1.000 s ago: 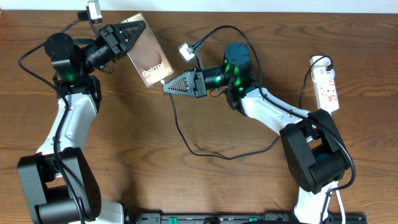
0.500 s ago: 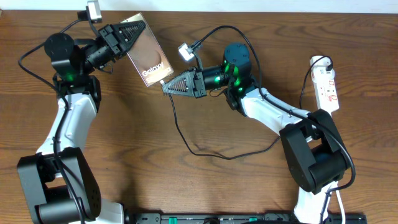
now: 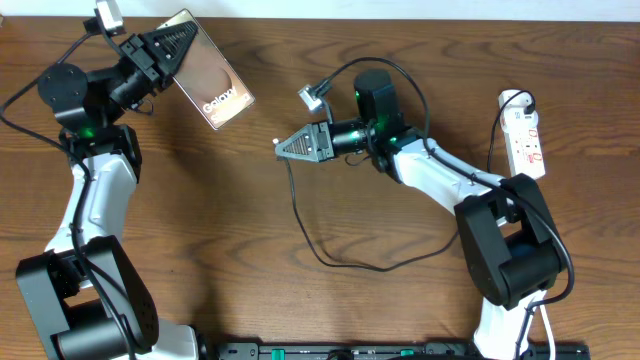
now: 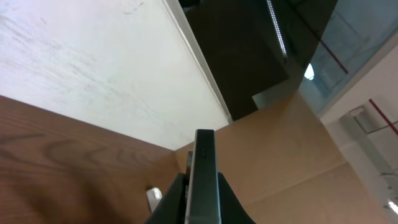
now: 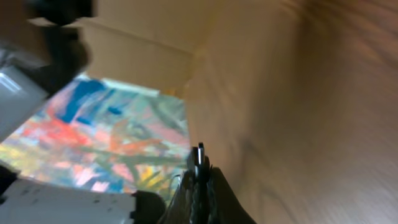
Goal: Plug charger to phone and switch on socket
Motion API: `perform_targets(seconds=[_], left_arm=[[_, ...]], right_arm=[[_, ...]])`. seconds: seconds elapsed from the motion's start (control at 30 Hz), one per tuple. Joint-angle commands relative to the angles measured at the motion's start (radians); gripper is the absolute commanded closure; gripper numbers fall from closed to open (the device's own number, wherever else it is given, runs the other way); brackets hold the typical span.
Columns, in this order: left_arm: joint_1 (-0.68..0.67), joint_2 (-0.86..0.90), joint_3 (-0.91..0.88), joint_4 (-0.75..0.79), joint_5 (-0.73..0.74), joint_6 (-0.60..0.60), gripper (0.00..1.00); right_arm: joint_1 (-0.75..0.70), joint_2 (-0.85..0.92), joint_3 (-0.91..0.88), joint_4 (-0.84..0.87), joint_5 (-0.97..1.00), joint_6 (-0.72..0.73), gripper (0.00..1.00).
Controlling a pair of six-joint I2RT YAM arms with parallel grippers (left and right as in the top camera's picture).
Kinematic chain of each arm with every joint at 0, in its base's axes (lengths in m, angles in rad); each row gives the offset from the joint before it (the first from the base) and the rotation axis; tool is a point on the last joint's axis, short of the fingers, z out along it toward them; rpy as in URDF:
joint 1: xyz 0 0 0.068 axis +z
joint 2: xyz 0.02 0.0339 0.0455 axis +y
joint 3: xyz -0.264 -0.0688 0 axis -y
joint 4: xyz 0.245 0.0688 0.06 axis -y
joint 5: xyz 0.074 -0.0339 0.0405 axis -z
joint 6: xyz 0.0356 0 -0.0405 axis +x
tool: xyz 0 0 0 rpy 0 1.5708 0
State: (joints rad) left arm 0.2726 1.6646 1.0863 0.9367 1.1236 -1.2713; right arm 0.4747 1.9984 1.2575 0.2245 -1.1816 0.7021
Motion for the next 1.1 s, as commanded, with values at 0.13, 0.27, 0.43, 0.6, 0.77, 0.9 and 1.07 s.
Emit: perform_targets(seconds=[0.13, 0.27, 0.43, 0.6, 0.77, 0.9, 1.07], left_arm=[[-0.002, -0.019, 0.021, 0.015, 0.04, -0.043, 0.93], [-0.002, -0.019, 0.021, 0.015, 0.048, -0.043, 0.93], [-0.003, -0.019, 0.021, 0.015, 0.059, -0.038, 0.92], [-0.014, -0.019, 0.021, 0.008, 0.081, -0.031, 0.93], [-0.025, -0.019, 0.021, 0.008, 0.081, -0.031, 0.93], [-0.027, -0.019, 0.021, 0.008, 0.081, -0.031, 0.93], [-0.027, -0.019, 0.021, 0.008, 0.082, -0.031, 0.93]], right_arm=[[-0.086, 0.005, 0.051, -0.428, 0.386, -0.36, 0.99], [-0.096, 0.005, 0.154, -0.78, 0.798, -0.479, 0.98], [-0.093, 0.005, 0.248, -1.051, 1.21, -0.488, 0.99], [-0.098, 0.009, 0.201, -1.086, 1.274, -0.458, 0.99], [-0.098, 0.018, 0.137, -1.062, 1.273, -0.417, 0.99], [-0.095, 0.018, 0.127, -1.063, 1.257, -0.414, 0.99], [-0.095, 0.018, 0.127, -1.063, 1.25, -0.41, 0.33]])
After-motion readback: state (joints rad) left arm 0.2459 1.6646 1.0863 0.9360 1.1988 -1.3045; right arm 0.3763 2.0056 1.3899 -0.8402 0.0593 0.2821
